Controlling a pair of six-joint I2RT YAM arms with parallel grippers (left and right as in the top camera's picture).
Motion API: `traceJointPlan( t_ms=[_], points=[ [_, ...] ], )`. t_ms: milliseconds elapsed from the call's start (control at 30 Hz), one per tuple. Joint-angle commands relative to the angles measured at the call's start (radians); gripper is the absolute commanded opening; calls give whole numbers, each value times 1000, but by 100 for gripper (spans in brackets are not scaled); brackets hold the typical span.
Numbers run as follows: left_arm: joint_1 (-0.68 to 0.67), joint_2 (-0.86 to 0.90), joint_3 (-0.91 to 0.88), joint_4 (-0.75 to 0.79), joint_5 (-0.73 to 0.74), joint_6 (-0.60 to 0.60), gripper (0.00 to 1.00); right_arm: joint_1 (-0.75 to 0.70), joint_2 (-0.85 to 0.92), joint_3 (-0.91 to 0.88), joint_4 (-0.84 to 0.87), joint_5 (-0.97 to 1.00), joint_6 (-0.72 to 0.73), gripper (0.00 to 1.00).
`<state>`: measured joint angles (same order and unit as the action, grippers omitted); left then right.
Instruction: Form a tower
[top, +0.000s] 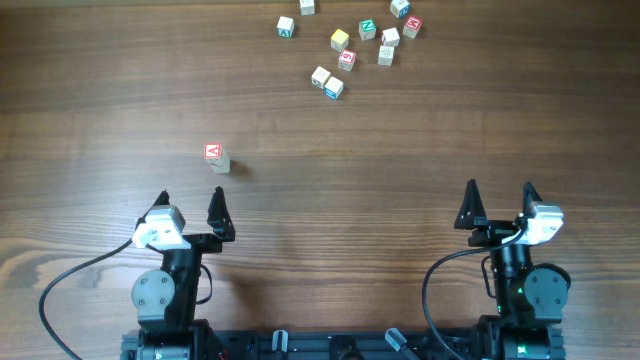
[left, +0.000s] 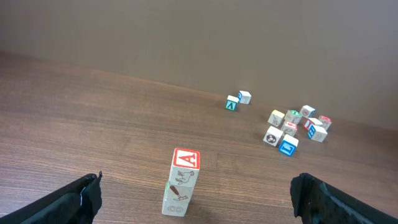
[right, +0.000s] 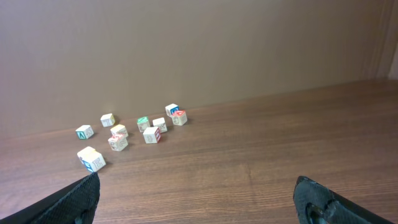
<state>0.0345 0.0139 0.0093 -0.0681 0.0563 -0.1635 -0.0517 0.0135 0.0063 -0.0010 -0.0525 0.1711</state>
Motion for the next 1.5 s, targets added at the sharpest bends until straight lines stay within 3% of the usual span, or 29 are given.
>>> traceJointPlan(
  t_ms=[0, 1467],
  points=[
    [-5, -9, -3, -8, -13, -2, 100, -5, -10, -1, 2, -16, 14, 100],
    [15, -9, -3, -8, -13, -2, 100, -5, -10, -1, 2, -16, 15, 100]
  ],
)
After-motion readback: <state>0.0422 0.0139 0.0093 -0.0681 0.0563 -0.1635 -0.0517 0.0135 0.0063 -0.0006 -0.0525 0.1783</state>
